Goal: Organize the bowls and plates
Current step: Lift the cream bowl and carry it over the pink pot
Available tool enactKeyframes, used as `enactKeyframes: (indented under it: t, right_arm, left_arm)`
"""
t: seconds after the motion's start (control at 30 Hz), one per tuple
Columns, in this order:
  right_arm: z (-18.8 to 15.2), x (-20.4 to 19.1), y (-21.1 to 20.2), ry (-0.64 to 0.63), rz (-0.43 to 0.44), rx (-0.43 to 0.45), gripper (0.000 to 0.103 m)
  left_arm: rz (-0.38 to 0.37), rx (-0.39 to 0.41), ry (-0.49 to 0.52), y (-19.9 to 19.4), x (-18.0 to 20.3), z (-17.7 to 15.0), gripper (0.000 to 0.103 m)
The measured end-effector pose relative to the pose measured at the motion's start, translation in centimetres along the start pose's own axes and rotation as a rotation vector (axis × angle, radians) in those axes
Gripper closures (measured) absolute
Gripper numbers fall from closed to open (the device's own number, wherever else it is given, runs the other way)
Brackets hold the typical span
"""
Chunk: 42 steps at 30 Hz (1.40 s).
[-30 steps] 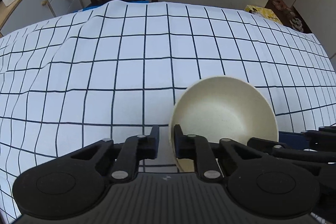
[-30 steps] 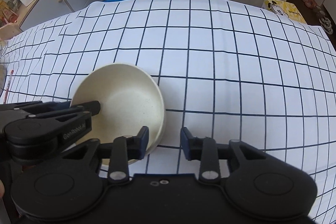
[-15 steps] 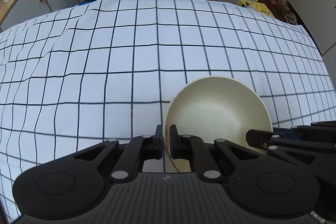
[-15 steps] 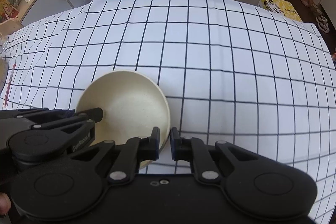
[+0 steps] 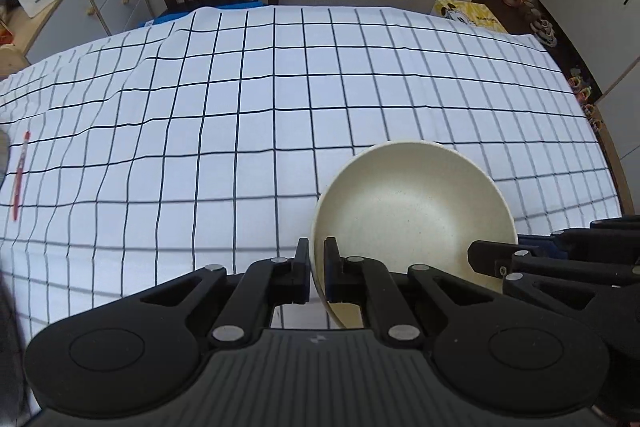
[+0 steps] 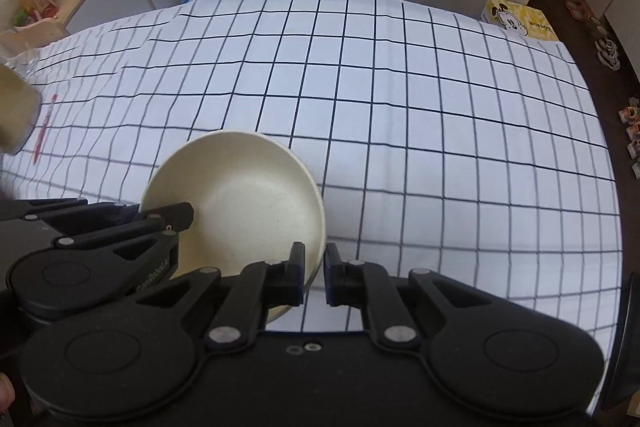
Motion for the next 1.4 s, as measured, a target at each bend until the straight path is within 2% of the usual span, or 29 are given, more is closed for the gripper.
enactKeyframes:
  t: [0.4,0.63,0.87,1.27,1.4]
  right_arm:
    - [-7.7,2.2,-5.9,-0.049,-0.003,0.056,0.094]
    - [-12.4,4.3,-8.0,-0.066,0.000,0.064,0.094]
    - [-16.9,7.0,-8.6,-0.063,-0.006,0.073,0.094]
    - [-23.8,12.7,-7.0,-0.024,0.008,0.006,0.093]
    - [-25.7,14.0,-6.0,-0.020,0.018,-0.013,0.093]
  left_arm:
    - [0.027,0.034,0.039,-5.8,5.6,-7.3,0.096]
    - [0.027,0.044,0.060,-7.4,9.3,-11.6,0.096]
    - [0.023,0.034,0.078,-7.4,13.3,-15.4,0.096]
    - [-0.003,-0.042,0.140,-4.6,19.8,-20.8,0.095]
    - [0.014,-0.046,0.157,-3.7,21.2,-22.2,0.095]
Point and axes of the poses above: each gripper's, at about its wrist camera, not at the fingertips, and y roughly the way its jaws point, x to its right, z to its top, the point moved 2 cm from there along y, roughly the way its jaws point, and after that the axes turned 15 degrees about -x, right-handed, at the moved point
